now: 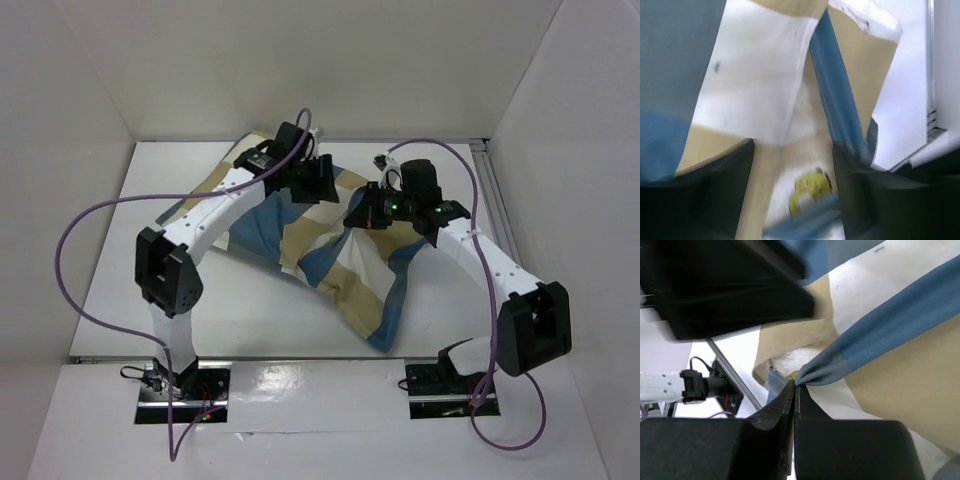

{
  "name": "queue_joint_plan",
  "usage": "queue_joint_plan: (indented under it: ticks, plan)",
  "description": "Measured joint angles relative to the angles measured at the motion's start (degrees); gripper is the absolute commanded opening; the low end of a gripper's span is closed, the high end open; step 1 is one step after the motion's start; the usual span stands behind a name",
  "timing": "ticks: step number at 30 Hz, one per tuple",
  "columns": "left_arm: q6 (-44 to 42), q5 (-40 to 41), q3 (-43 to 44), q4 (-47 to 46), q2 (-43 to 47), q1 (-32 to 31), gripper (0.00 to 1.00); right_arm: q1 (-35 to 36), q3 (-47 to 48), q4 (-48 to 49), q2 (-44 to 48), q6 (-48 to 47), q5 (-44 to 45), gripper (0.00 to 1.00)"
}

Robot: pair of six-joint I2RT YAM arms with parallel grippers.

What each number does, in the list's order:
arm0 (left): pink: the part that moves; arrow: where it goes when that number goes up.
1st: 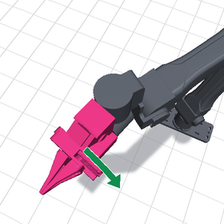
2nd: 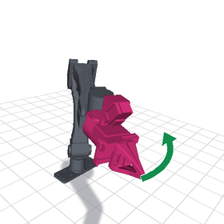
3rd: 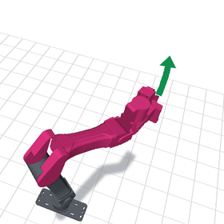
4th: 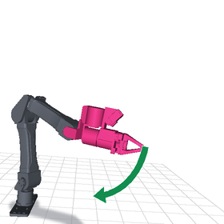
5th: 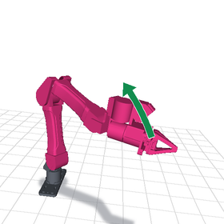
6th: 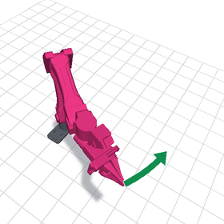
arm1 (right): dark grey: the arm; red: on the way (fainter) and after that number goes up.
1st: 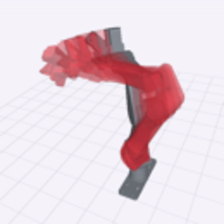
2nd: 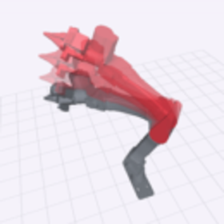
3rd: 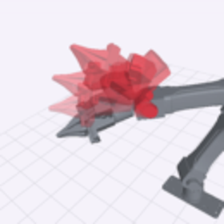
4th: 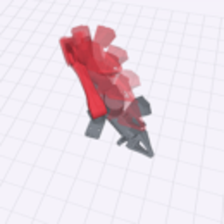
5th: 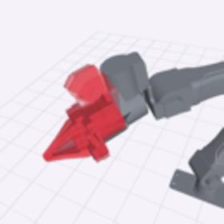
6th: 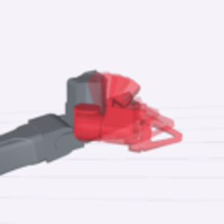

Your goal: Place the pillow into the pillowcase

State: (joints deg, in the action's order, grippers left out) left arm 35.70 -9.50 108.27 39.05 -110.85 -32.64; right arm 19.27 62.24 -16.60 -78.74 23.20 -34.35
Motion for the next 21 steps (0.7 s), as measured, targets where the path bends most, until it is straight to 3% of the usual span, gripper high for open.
queue_joint_plan:
  ticks: [2, 5, 8, 10, 11, 12, 13, 14, 18, 19, 20, 21]
  plan:
    - [-1.3, -0.2, -3.0, 0.4, 4.0, 0.4, 0.57, 0.2, 0.0, -0.1, -0.7, -0.4, -0.1, 0.0]
    - [-3.9, 0.2, -9.0, 0.7, 10.0, 0.2, 0.8, 0.2, 0.1, -0.3, -2.0, -0.6, -0.1, 0.0]
    - [-6.2, 1.9, -13.5, 1.3, 13.1, -1.2, 0.89, 0.2, 0.4, -0.8, -3.1, -0.6, -0.2, 0.0]
    - [-7.8, 2.6, -15.4, 1.4, 13.2, -2.3, 0.89, 0.2, 0.6, -1.2, -3.6, -0.6, 0.1, 0.22]
    - [-8.6, 2.8, -16.5, 1.4, 13.2, -2.8, 0.89, 0.2, 1.2, -2.1, -4.1, -0.9, 0.4, 0.51]
    - [-9.0, 2.9, -17.3, 1.7, 13.0, -3.2, 0.89, 0.2, 1.9, -2.9, -5.0, -1.0, 0.9, 0.58]
    - [-9.3, 3.1, -17.9, 2.1, 12.8, -3.6, 0.86, 0.2, 2.7, -4.0, -5.9, -1.7, 1.7, 0.64]
    - [-10.0, 3.3, -18.1, 2.4, 12.2, -4.0, 0.84, 0.2, 3.1, -4.7, -6.4, -2.0, 2.9, 0.77]
    - [-11.0, 4.4, -18.2, 2.7, 8.4, -4.5, 0.61, 0.2, 3.0, -8.5, -5.5, -2.2, 8.9, 0.81]
    - [-11.3, 4.9, -18.2, 2.8, 7.4, -4.5, 0.52, 0.2, 3.0, -9.5, -4.6, -2.1, 10.8, 0.8]
    - [-11.5, 5.3, -18.2, 2.9, 6.2, -4.5, 0.28, 0.2, 3.0, -10.5, -3.5, -2.1, 12.6, 0.77]
    - [-11.6, 5.5, -18.1, 3.0, 5.0, -4.5, 0.19, 0.2, 3.0, -11.4, -2.4, -2.1, 14.3, 0.74]
